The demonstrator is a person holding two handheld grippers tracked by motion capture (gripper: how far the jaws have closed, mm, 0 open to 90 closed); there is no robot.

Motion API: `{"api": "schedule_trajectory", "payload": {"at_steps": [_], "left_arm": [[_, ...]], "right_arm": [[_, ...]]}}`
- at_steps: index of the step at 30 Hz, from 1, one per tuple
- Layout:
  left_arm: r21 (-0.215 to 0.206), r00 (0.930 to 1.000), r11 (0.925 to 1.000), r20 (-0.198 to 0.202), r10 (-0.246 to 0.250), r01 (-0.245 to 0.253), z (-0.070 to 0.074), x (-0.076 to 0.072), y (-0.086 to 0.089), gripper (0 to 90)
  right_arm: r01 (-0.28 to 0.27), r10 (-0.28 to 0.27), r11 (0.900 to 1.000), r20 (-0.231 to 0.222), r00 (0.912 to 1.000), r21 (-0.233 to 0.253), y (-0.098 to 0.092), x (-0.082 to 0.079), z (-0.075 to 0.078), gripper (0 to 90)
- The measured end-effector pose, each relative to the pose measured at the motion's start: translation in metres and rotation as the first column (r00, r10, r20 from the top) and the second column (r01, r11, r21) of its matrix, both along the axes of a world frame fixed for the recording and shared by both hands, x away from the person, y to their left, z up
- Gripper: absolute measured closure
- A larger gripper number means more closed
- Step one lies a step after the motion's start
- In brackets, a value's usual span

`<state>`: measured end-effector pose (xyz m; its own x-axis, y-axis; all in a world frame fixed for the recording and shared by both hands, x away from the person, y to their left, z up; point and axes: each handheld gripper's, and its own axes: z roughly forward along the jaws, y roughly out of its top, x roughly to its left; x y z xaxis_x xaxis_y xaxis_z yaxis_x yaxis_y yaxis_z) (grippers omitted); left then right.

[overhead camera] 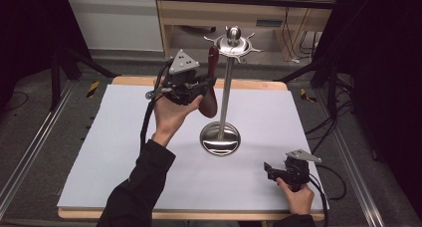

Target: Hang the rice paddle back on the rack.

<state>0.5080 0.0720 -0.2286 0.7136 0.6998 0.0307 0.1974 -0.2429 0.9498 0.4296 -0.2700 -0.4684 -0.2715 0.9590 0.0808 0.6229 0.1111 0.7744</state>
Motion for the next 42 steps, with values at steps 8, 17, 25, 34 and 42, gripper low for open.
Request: {"api": "schedule_trajectory", "payload": {"at_steps": [8,17,25,34,42], "left_arm": [[-0.007,1.0000,1.0000,0.009,0.003,-0.003,-0.003,0.002,-0.002,78.2],[-0.021,0.9996,0.9998,0.029,0.005,-0.004,-0.007,0.003,-0.004,78.0],[-0.009,0.9984,0.9999,0.055,0.012,-0.011,-0.008,-0.002,-0.002,74.7],[-0.042,0.9977,0.9991,0.067,0.011,-0.008,-0.007,-0.014,0.011,58.2],[-0.061,0.9976,0.9981,0.070,0.002,0.002,-0.015,-0.025,0.024,49.3]], "right_arm": [[-0.007,0.007,1.000,0.005,1.0000,-0.005,-0.001,0.000,0.000,8.3],[-0.009,0.009,1.000,0.006,0.9999,-0.012,-0.001,0.001,-0.001,8.3],[-0.002,0.002,1.000,0.001,1.0000,0.002,0.000,0.000,-0.001,8.3],[-0.008,0.008,1.000,0.006,0.9999,-0.021,0.000,0.001,-0.001,8.3],[-0.005,0.005,1.000,-0.002,1.0000,-0.015,0.000,0.001,-0.001,8.3]]}}
